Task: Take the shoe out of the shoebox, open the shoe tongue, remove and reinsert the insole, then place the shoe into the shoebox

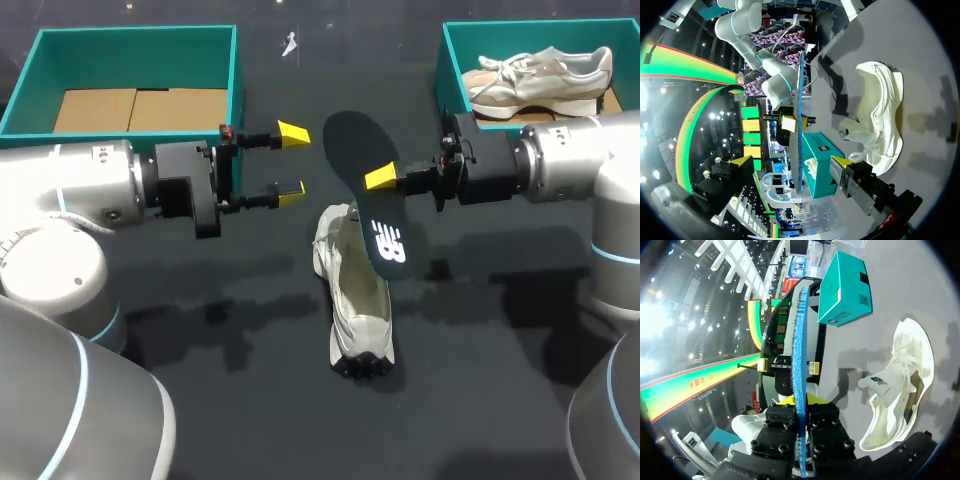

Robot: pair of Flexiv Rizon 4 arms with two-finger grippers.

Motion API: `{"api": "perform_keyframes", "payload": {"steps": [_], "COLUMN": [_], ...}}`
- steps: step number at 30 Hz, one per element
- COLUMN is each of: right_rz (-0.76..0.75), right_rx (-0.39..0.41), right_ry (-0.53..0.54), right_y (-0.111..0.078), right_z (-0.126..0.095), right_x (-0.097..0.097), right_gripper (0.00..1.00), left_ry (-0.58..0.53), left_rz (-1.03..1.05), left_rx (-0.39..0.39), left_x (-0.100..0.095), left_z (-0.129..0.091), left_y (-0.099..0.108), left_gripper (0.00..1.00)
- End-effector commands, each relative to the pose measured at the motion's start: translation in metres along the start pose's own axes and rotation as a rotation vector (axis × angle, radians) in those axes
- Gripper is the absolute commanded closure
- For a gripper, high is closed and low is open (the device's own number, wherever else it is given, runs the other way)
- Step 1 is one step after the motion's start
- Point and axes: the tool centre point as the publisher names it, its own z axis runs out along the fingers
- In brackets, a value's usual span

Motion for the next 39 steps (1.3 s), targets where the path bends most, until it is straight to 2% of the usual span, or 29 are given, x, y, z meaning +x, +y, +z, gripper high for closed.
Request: {"api": "perform_keyframes", "payload": {"steps": [1,9,11,12,14,16,21,25,31,39], "right_rz": [0.000,0.001,0.000,0.000,0.000,-0.001,-0.001,0.000,0.003,0.005], "right_rx": [-0.024,-0.033,-0.030,-0.029,-0.026,-0.024,-0.018,-0.013,-0.005,0.000], "right_ry": [0.015,0.020,0.018,0.015,0.017,0.018,0.020,0.022,0.028,0.034], "right_y": [-0.005,-0.007,-0.007,-0.007,-0.007,-0.007,-0.008,-0.010,-0.011,-0.012], "right_z": [0.006,0.013,0.014,0.014,0.014,0.014,0.014,0.015,0.018,0.019], "right_x": [-0.001,-0.001,-0.001,-0.002,-0.002,-0.002,-0.002,-0.002,-0.002,0.000], "right_gripper": [1.00,1.00,1.00,1.00,1.00,1.00,1.00,1.00,1.00,1.00], "left_ry": [-0.046,-0.057,-0.059,-0.060,-0.061,-0.061,-0.061,-0.062,-0.068,-0.075], "left_rz": [-0.007,-0.026,-0.030,-0.031,-0.035,-0.037,-0.036,-0.035,-0.029,-0.024], "left_rx": [-0.020,-0.032,-0.033,-0.034,-0.034,-0.033,-0.026,-0.026,-0.029,-0.039], "left_x": [0.007,0.009,0.009,0.009,0.009,0.010,0.010,0.011,0.012,0.012], "left_z": [0.016,0.032,0.035,0.036,0.039,0.042,0.047,0.052,0.058,0.063], "left_y": [-0.003,-0.008,-0.009,-0.010,-0.011,-0.013,-0.016,-0.018,-0.020,-0.021], "left_gripper": [0.00,0.01,0.14,0.24,0.34,0.51,0.52,0.59,0.63,0.75]}}
